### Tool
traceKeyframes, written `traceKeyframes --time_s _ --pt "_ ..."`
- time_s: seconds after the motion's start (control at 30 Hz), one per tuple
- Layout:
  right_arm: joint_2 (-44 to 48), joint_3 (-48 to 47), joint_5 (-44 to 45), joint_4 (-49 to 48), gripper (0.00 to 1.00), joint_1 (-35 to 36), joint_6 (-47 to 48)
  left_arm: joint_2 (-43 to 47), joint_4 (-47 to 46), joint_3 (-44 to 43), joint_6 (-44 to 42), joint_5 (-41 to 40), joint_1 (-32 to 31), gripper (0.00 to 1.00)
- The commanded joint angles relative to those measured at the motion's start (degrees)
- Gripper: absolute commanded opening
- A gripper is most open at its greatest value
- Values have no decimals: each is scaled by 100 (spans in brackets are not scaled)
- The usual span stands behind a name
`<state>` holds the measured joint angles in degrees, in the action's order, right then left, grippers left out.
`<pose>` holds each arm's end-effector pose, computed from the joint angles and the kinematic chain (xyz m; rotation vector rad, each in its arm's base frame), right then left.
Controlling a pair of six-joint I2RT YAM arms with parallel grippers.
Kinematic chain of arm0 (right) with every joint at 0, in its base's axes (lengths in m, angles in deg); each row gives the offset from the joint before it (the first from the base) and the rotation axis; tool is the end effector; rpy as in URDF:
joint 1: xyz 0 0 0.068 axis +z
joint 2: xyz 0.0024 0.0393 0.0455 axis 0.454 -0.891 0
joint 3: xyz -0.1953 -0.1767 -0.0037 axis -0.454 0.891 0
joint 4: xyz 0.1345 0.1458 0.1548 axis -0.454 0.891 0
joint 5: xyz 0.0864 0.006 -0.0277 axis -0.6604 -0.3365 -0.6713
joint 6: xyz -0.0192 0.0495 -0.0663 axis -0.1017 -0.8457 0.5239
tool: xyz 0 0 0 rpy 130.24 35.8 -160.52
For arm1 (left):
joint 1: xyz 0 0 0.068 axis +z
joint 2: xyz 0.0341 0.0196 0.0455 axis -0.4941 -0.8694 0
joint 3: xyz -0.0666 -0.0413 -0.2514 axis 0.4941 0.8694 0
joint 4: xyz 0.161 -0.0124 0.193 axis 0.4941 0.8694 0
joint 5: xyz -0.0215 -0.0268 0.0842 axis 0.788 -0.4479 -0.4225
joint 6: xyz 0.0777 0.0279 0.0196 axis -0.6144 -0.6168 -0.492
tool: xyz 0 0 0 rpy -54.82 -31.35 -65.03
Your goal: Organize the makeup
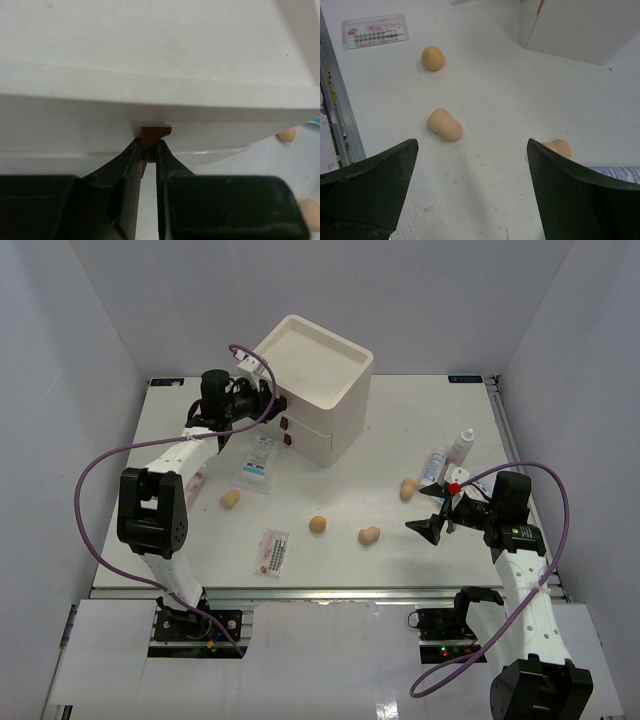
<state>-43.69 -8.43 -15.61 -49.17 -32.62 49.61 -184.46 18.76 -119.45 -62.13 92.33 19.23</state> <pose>0.1722 0.0486 0.2437 -1.0832 1.5486 0.5889 0.4264 -0.1219 0.2670 0.5311 1.8287 -0.7467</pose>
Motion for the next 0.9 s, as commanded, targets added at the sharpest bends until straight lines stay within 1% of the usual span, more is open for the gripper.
traceKeyframes --time_s 0.0,0.1,0.27,0.43,0.63,0.73,0.8,0.83,0.87 --pt "-45 -193 -154 -3 96 -57 83 277 40 7 -220 -21 -39 24" --pt "-47 -179 -169 -8 96 -80 78 482 -10 223 -263 -87 -33 19" --pt "-39 -154 -195 1 96 -128 76 1088 -206 769 -175 -233 126 15" --pt "-38 -134 -212 9 96 -166 69 1792 -309 1534 276 -199 489 12" --pt "-38 -105 -242 13 96 -171 81 2532 -144 2386 554 -239 673 12" --pt "-38 -92 -264 18 96 -177 94 2759 -101 2621 581 -326 686 13" --pt "-38 -83 -265 26 96 -177 95 2804 22 2628 605 -387 695 14" --pt "-33 -77 -270 27 96 -172 105 2828 69 2603 627 -392 696 16" --pt "-33 -70 -277 31 96 -171 116 2846 99 2574 663 -392 696 21"
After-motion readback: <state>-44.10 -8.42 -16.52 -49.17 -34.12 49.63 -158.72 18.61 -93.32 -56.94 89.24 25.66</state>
